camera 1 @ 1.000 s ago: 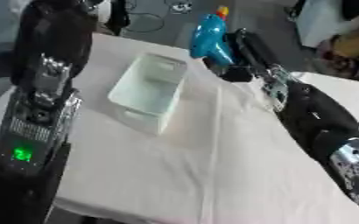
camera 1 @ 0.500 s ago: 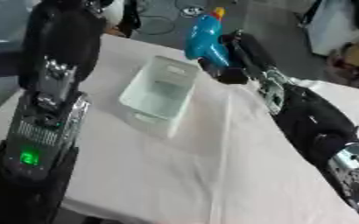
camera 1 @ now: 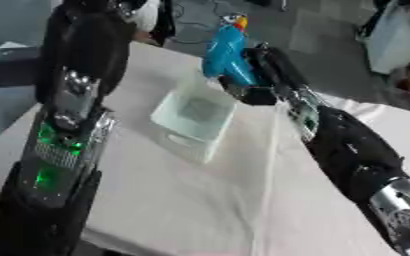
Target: Pick up objects on the table and place them in the box.
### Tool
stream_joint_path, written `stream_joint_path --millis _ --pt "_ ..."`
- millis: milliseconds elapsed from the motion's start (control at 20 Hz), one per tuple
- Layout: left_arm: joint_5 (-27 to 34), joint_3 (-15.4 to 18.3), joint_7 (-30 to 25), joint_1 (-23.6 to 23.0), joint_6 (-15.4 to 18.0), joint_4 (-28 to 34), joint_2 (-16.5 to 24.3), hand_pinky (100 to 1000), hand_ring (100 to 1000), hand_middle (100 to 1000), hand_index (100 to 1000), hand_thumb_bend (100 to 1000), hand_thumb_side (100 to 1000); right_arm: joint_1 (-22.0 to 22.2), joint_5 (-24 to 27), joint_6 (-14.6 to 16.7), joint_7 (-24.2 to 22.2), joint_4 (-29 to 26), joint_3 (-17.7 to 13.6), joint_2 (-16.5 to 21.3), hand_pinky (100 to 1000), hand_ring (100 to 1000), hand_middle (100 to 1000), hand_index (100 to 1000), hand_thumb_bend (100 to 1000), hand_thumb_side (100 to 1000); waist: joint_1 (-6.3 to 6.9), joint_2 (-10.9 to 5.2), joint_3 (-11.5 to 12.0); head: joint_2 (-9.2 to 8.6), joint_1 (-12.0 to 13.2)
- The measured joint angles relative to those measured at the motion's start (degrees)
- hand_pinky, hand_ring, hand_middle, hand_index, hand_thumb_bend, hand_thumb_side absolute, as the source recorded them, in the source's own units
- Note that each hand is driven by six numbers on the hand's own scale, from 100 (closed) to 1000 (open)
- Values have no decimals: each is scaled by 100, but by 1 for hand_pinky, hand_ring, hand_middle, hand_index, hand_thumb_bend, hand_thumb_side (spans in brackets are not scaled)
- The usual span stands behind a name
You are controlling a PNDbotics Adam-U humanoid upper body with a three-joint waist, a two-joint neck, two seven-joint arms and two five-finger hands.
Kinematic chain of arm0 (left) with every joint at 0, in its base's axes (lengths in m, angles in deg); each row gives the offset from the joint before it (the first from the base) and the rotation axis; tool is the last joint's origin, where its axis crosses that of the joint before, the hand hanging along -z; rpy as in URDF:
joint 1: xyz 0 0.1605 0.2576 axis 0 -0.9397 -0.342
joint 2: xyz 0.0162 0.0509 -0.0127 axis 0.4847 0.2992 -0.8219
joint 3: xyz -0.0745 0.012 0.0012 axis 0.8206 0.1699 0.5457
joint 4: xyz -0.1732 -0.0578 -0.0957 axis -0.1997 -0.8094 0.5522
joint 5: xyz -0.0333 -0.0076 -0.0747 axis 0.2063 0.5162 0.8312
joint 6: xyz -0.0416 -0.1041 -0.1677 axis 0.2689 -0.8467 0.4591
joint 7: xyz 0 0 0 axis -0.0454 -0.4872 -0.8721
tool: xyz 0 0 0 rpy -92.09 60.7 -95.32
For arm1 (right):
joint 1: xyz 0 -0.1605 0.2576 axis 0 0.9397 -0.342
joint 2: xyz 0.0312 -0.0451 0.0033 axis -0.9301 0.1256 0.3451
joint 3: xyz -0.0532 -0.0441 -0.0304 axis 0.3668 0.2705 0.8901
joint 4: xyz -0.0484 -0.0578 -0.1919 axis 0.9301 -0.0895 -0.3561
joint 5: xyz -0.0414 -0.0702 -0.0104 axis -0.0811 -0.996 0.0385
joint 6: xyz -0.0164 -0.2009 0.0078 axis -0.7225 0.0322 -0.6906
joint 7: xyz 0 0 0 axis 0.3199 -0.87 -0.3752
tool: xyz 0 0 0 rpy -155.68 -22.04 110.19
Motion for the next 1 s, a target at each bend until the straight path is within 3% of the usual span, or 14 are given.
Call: stream_joint_path --millis 450,1000 --pt "11 -34 -44 141 -61 0 -156 812 717 857 869 380 995 -73 388 343 -258 -25 -14 -76 100 100 100 100 100 561 -117 75 159 -142 120" --pt "11 -34 -84 221 -107 0 -202 813 717 857 868 379 996 -73 499 398 -264 -24 18 -34 100 100 100 100 100 581 -138 82 172 -149 126"
